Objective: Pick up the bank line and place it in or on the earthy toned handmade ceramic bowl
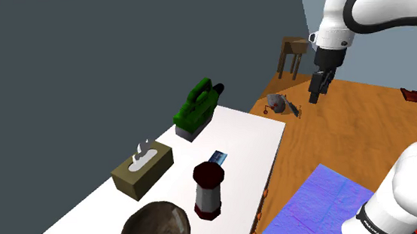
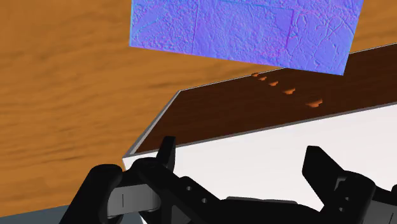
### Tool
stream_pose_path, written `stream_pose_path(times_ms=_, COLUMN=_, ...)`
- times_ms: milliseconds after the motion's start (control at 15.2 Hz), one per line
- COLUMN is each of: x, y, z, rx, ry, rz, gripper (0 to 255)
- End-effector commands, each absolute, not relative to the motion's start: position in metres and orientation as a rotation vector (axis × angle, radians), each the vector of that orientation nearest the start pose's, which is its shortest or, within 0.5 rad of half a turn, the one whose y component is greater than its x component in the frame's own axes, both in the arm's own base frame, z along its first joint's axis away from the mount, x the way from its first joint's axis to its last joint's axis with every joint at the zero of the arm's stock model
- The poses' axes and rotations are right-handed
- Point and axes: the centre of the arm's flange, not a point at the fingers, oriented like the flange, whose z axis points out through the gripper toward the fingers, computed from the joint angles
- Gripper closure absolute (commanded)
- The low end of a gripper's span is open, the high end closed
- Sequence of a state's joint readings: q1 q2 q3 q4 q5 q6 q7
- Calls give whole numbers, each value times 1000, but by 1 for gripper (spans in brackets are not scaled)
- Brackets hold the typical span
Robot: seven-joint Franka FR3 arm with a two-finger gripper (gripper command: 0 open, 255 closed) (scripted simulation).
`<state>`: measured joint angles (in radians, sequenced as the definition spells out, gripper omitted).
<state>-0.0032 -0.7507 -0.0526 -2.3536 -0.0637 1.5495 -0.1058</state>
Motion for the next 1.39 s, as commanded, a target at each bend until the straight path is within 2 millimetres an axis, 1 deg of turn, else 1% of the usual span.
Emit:
stream_pose_path(times_ms=0, x=313, y=-29, z=579, rx=-3162, ry=-104, rz=88, gripper=0)
stream_pose_path(times_ms=264, x=331, y=6, z=550, rx=-3107, ry=149, rz=181, gripper=0)
stream_pose_path(times_ms=594, x=359, y=47, z=514, rx=-3007, ry=451, rz=292, gripper=0)
stream_pose_path(times_ms=990, x=399, y=91, z=471, rx=-2845, ry=793, rz=414, gripper=0)
stream_pose_path(times_ms=1320, x=437, y=121, z=434, rx=-2679, ry=1057, rz=507, gripper=0)
